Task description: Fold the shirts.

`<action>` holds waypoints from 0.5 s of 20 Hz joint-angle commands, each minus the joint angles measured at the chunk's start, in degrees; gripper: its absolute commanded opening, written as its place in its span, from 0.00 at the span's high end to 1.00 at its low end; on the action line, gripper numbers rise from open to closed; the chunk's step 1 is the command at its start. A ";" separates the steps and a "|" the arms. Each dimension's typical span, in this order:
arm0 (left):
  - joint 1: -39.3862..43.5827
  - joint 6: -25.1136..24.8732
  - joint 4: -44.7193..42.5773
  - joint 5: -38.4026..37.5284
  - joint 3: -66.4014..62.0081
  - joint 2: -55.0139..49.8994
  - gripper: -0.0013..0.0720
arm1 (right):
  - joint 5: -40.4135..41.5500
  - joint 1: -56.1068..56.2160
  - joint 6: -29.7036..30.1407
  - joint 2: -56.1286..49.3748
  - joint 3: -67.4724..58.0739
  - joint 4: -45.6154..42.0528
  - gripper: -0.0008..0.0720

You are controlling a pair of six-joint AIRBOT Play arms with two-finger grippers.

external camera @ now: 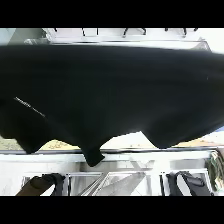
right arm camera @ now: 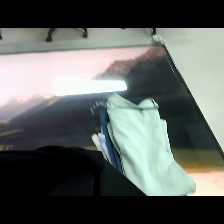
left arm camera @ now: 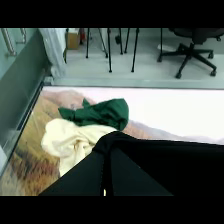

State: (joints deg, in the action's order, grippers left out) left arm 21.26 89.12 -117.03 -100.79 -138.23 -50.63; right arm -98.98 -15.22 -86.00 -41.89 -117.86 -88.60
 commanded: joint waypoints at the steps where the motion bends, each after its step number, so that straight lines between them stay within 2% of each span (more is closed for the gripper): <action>1: 0.13 2.03 -5.88 -4.81 10.51 5.03 0.96 | -2.21 -0.04 -1.55 3.19 8.70 -4.44 0.96; 2: 0.13 2.86 -7.65 -5.66 18.49 7.85 0.96 | -2.75 -0.04 -1.57 3.76 11.98 -4.42 0.96; 5: 0.13 2.89 -8.00 -1.90 41.92 12.68 0.96 | -3.04 -0.04 -2.10 4.07 23.74 -4.46 0.96; 7: -0.07 2.62 -7.87 2.89 52.61 10.32 0.96 | 2.10 0.00 -3.41 2.29 31.87 -3.48 0.96; 9: -3.85 -0.79 -6.19 10.05 57.81 4.02 0.96 | 10.08 0.02 -3.52 -1.62 39.52 -0.50 0.96; 10: -7.85 -3.13 -2.47 15.23 58.82 -0.39 0.96 | 15.65 0.02 -3.96 -4.46 43.10 2.40 0.96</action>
State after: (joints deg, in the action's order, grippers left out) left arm 18.48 90.02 -117.34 -95.61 -88.31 -44.73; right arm -94.41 -15.22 -88.84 -42.06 -84.97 -90.56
